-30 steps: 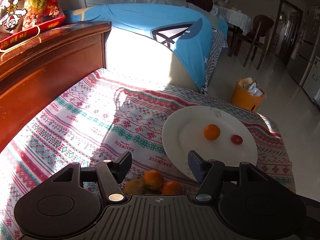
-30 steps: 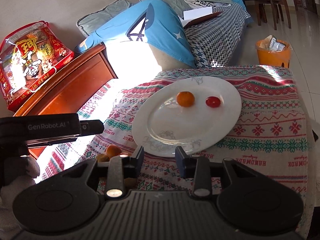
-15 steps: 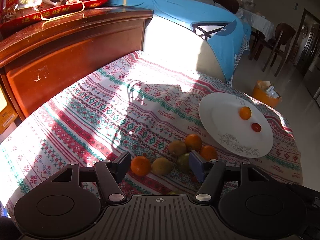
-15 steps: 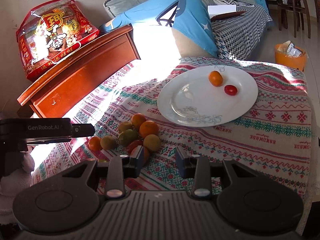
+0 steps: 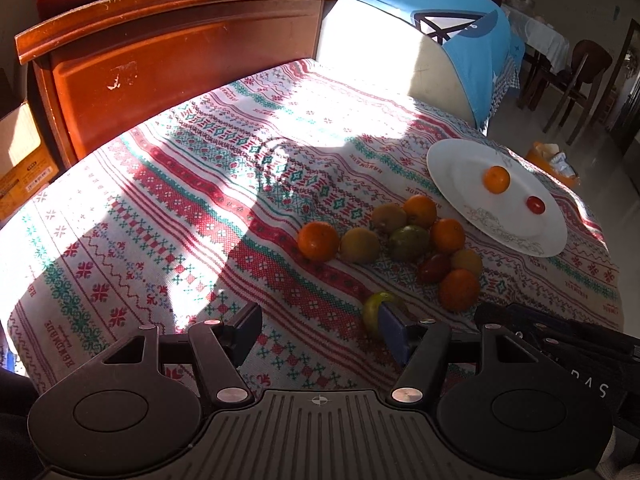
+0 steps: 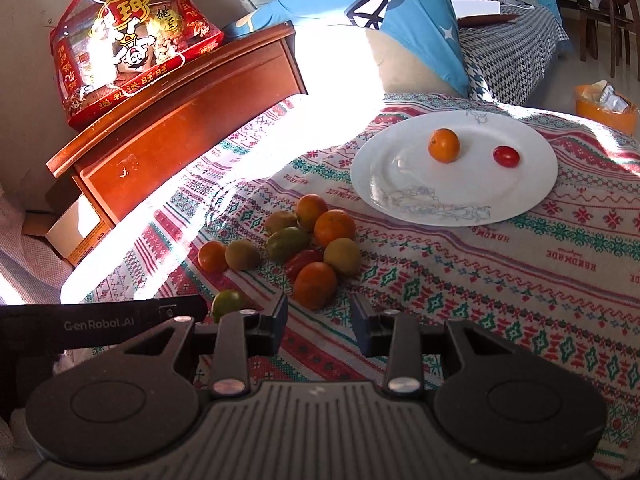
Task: Organize fruits
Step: 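Move both open grippers back over the fruit pile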
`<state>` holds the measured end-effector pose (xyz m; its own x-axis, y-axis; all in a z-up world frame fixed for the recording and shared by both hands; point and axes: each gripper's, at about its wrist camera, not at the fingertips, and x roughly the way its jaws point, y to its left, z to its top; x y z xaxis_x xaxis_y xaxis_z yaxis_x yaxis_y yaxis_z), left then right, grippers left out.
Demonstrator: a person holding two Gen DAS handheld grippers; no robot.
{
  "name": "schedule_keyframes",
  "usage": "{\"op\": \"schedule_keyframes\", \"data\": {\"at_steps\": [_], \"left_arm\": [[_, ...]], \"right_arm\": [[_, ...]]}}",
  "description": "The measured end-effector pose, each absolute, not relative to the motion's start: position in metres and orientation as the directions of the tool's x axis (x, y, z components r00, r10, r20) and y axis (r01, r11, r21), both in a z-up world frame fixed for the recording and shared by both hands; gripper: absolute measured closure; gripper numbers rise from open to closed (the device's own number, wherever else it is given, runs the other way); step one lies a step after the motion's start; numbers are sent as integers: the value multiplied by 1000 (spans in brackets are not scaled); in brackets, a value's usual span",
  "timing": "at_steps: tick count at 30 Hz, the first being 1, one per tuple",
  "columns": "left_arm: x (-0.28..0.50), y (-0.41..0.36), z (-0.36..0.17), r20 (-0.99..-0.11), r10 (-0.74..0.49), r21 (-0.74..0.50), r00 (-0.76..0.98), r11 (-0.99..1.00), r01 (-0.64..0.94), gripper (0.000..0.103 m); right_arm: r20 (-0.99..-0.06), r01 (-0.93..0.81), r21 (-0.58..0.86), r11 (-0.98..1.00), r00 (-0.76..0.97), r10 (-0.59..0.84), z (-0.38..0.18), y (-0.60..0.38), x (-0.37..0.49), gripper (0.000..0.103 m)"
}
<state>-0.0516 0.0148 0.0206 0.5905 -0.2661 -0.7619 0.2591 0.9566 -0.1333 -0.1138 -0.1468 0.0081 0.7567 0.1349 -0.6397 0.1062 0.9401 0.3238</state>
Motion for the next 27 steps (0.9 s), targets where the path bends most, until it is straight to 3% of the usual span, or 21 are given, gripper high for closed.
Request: {"op": "schedule_keyframes", "data": {"at_steps": [8, 13, 27], "left_arm": [[-56, 11, 20, -748, -284, -130, 600, 949, 286, 42], [-59, 7, 18, -744, -288, -112, 603, 943, 312, 45], [-64, -13, 14, -725, -328, -101, 606, 920, 377, 58]], "right_arm": [[-650, 114, 320, 940, 748, 131, -2, -141, -100, 68], [-654, 120, 313, 942, 747, 122, -6, -139, -94, 77], [-643, 121, 325, 938, 756, 125, 4, -156, -114, 78]]}}
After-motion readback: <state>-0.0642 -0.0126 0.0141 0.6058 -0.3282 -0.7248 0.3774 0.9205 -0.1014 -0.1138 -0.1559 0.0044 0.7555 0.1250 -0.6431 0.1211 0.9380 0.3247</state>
